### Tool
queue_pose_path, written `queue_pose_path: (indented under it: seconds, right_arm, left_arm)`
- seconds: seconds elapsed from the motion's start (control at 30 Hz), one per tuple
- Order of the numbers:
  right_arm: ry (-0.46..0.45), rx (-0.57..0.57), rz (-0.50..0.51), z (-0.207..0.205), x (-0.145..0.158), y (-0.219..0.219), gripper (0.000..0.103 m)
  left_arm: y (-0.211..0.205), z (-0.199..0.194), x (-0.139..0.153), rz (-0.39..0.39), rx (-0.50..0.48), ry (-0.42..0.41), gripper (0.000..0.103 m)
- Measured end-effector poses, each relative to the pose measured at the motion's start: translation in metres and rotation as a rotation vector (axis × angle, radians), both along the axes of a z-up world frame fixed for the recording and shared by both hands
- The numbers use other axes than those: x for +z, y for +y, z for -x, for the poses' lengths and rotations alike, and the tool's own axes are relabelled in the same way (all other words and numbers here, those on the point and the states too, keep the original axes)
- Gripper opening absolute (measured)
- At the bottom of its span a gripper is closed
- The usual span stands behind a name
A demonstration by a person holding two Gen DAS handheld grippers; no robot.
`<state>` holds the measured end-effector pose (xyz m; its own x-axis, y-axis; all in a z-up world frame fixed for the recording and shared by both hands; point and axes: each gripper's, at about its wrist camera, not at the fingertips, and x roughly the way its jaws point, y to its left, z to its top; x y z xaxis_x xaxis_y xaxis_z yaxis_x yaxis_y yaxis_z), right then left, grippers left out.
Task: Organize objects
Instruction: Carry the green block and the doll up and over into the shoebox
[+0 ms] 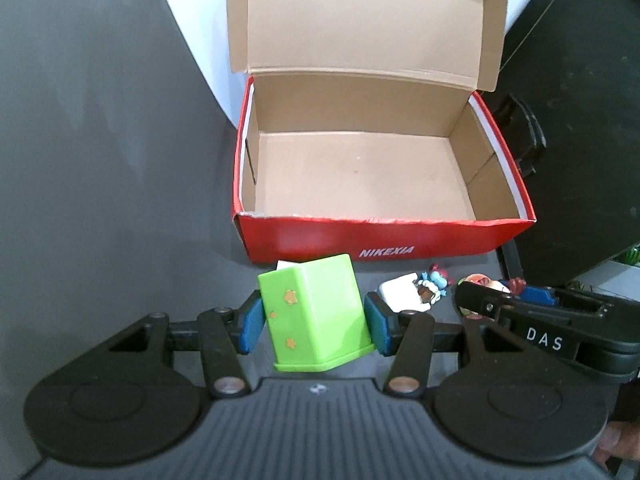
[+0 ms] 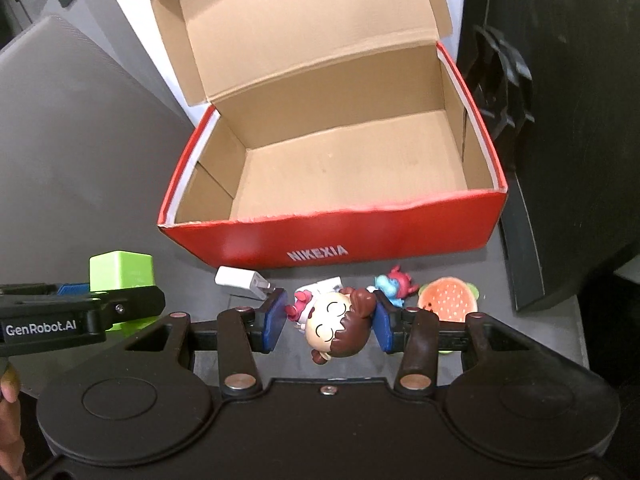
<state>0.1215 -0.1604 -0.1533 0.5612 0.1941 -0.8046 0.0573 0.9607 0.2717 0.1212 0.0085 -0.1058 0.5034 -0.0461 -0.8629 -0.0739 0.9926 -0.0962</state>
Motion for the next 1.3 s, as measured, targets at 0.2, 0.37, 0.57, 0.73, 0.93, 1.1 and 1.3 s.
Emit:
queue_pose_path:
  seconds: [0.2, 0.37, 0.57, 0.73, 0.93, 1.1, 1.3]
  right_arm:
    - [-0.035, 0.007, 0.023, -0.001, 0.017, -0.003, 0.045]
    - [-0.058, 0.002, 0.036, -0.004, 0.03, -0.008, 0.045]
    - [-0.08, 0.005, 0.046, -0.005, 0.043, -0.01, 0.045]
    - [-0.098, 0.011, 0.053, -0.007, 0.052, -0.01, 0.045]
    - [-0.116, 0.026, 0.041, -0.011, 0.063, -0.007, 0.045]
    - [-0.131, 0.042, 0.052, -0.018, 0.07, -0.007, 0.045]
    - [-0.153, 0.046, 0.058, -0.027, 0.078, -0.012, 0.045]
  left_arm:
    - [0.003, -0.001, 0.015, -0.013, -0.016, -0.047, 0.052]
    - [0.006, -0.005, 0.024, -0.014, -0.025, -0.068, 0.052]
    - [0.008, -0.009, 0.034, -0.018, -0.046, -0.094, 0.052]
    - [0.008, -0.016, 0.045, -0.023, -0.053, -0.119, 0.052]
    - [0.006, -0.024, 0.059, -0.027, -0.047, -0.147, 0.052]
    - [0.007, -0.031, 0.07, -0.03, -0.044, -0.173, 0.052]
    - [0.011, -0.039, 0.079, -0.022, -0.021, -0.203, 0.052]
